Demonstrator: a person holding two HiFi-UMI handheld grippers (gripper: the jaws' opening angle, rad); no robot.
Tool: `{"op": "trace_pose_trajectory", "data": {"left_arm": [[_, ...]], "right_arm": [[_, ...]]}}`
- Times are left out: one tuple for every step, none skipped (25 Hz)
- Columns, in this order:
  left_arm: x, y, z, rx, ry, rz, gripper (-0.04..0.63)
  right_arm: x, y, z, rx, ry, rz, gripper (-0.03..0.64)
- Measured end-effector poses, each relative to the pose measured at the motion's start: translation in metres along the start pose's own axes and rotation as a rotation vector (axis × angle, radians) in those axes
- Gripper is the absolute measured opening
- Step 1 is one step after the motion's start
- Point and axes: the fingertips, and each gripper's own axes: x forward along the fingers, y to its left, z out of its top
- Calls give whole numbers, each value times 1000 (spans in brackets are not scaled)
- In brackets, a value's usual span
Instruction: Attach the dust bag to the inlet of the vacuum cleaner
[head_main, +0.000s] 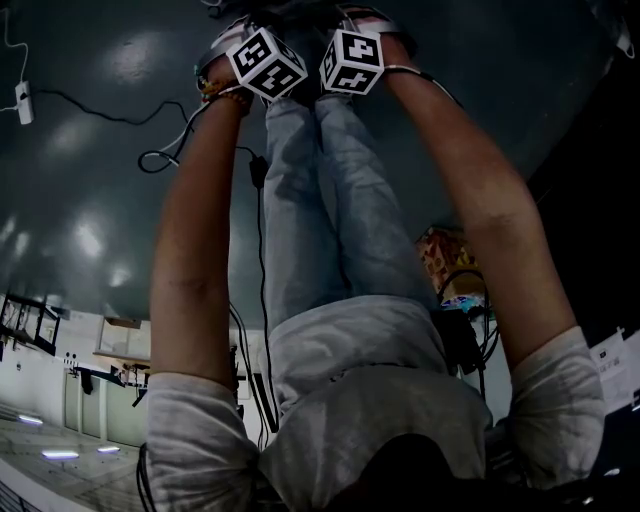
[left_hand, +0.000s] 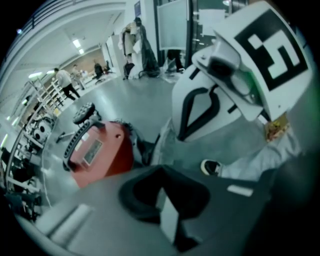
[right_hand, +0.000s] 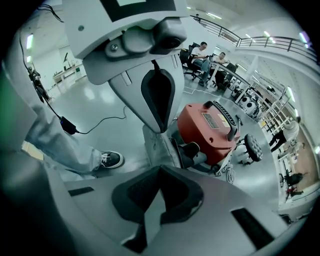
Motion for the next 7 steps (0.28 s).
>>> {"op": "trace_pose_trajectory", "data": {"left_arm": [[0,-1,1,4,3,-2,3],[1,-2,2,8,6,-6,3],[2,-2,2,10,10,-10,3],[3,-2,2,9,13,-14,3],[4,-1,2,9,15,-16,3],[5,0,2,8,17,-18,3],[6,1,1,8,19,-19,3]], "right_arm": [[0,0,1,0,-1,0,11],[-1,0,2,1,-3,-2,11],[-1,-1,3,4,-5,-3,11],[-1,-3,3,7,-6,-5,11],[-1,-5,4,12,-8,-7,11],[0,-7,5,17,-8,-10,11],[0,-10,6,23,-9,-12,11]]}}
